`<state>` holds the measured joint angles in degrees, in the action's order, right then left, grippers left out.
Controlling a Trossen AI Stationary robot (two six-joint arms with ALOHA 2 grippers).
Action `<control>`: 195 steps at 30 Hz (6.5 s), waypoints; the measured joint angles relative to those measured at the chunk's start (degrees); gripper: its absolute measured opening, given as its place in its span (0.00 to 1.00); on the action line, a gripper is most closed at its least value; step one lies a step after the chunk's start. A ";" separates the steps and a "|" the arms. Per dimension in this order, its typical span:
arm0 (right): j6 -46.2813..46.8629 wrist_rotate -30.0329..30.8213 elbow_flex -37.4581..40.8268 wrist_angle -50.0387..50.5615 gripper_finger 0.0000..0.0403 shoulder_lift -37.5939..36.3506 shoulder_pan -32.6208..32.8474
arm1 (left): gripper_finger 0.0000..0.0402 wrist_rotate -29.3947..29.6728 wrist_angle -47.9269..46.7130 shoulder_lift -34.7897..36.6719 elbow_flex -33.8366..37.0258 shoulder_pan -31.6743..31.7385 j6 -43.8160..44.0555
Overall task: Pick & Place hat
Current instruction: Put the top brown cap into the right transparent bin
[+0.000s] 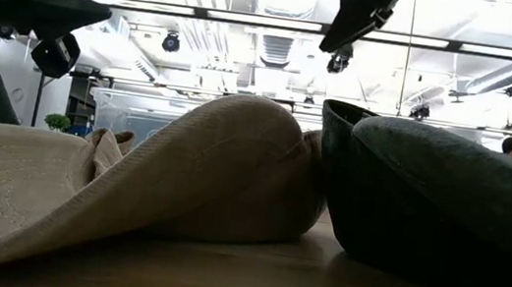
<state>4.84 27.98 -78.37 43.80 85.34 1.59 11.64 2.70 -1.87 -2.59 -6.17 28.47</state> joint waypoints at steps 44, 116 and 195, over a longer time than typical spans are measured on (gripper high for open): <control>5.63 0.01 3.41 -0.32 0.54 0.00 4.09 | 0.37 2.01 -56.36 -38.70 -45.06 0.03 36.26; 4.51 0.04 3.82 -0.32 0.54 0.02 4.28 | 0.02 -11.03 -47.70 -55.13 -34.07 -2.10 46.61; -18.12 8.21 3.76 -52.58 0.31 -0.09 4.61 | 0.02 40.51 -6.38 -54.92 -52.46 -2.04 -18.45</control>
<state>-13.29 36.18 -74.61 -8.78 85.25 6.20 52.16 -3.68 -56.79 -55.05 -8.22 10.01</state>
